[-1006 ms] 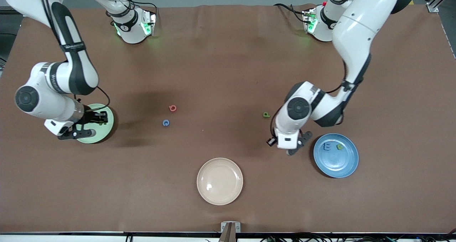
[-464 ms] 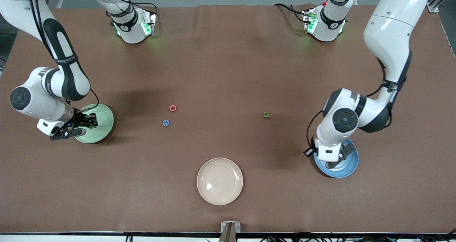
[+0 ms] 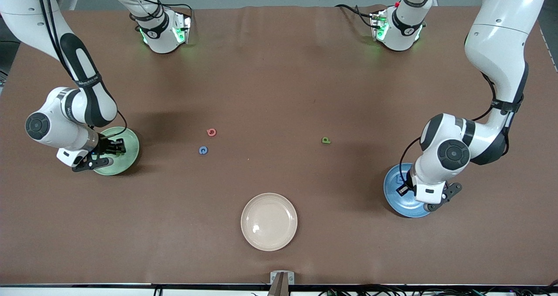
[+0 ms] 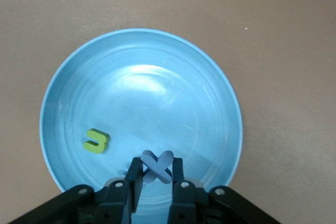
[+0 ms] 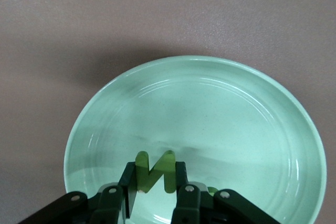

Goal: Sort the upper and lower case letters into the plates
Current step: 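Place the N on the green plate while the left gripper drops x on blue, then carry the green p to the blue plate while the right gripper grasps C, then place the blue C on the green plate while the left gripper withdraws, then reach the right gripper to the pink Q and grasp it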

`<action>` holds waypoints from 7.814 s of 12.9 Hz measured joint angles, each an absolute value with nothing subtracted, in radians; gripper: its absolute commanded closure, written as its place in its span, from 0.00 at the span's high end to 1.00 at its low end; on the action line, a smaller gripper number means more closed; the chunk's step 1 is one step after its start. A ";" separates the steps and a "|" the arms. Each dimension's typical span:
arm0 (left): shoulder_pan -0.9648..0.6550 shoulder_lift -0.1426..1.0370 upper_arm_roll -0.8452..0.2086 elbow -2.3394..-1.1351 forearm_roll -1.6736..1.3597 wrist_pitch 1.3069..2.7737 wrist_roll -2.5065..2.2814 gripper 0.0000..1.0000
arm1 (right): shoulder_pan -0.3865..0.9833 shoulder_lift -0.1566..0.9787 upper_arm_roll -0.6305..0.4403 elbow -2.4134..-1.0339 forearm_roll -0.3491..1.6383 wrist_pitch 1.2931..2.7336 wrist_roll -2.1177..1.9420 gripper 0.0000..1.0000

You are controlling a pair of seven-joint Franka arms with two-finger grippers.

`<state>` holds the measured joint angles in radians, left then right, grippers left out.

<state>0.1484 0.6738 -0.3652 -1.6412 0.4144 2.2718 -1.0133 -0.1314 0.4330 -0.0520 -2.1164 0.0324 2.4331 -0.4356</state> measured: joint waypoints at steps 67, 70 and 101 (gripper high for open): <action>0.373 0.339 -0.663 -1.612 0.456 1.826 -0.685 1.00 | 0.089 0.288 -0.267 -2.144 0.086 2.261 -0.563 0.21; 0.375 0.279 -0.663 -1.540 0.420 1.712 -0.517 1.00 | 0.075 0.315 -0.266 -2.174 0.086 2.326 -0.577 0.21; 0.079 -0.041 -0.138 -1.575 0.015 1.530 -0.056 1.00 | 0.569 0.242 -0.230 -2.141 0.178 2.217 0.135 1.00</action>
